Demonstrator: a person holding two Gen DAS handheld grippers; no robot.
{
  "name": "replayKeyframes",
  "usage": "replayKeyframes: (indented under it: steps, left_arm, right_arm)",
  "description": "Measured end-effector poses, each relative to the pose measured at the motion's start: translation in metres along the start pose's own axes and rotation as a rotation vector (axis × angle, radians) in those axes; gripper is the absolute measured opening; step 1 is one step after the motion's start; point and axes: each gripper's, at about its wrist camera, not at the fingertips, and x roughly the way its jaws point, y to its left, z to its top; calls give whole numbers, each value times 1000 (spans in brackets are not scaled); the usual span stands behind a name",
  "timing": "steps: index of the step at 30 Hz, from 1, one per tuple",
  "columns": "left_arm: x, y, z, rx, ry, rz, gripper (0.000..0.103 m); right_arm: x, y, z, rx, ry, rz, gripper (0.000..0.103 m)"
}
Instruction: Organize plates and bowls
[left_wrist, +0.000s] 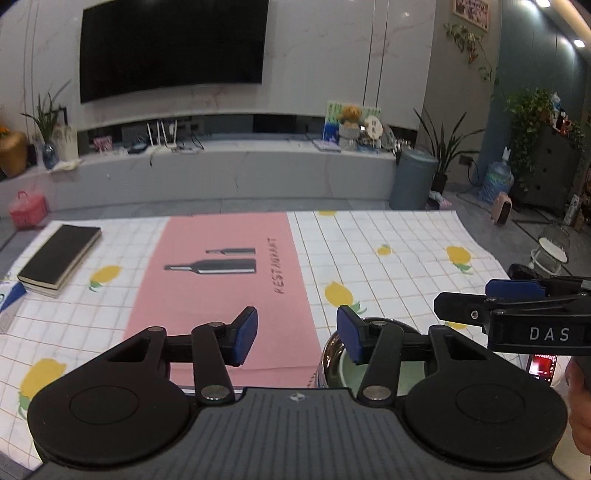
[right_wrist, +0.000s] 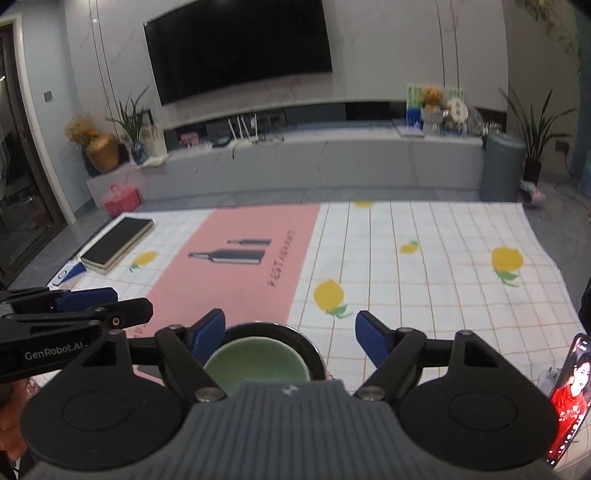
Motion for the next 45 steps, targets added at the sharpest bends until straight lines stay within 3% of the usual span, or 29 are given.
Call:
replayKeyframes:
  steps: [2, 11, 14, 29, 45]
  left_arm:
    - [-7, -1, -3, 13, -19, 9, 59]
    - [-27, -5, -21, 156, -48, 30, 59]
    - [-32, -10, -27, 194, -57, 54, 66]
    - [-15, 18, -62, 47, 91, 121, 75]
    - [-6, 14, -71, 57, 141, 145, 78]
  right_arm:
    - [-8, 7, -3, -7, -28, -7, 85]
    - [-34, 39, -18, -64, -67, 1, 86]
    - [-40, 48, -25, -69, -65, 1, 87]
    - [-24, 53, -70, -46, 39, -51, 87]
    - [0, 51, -82, -38, 102, -77, 87]
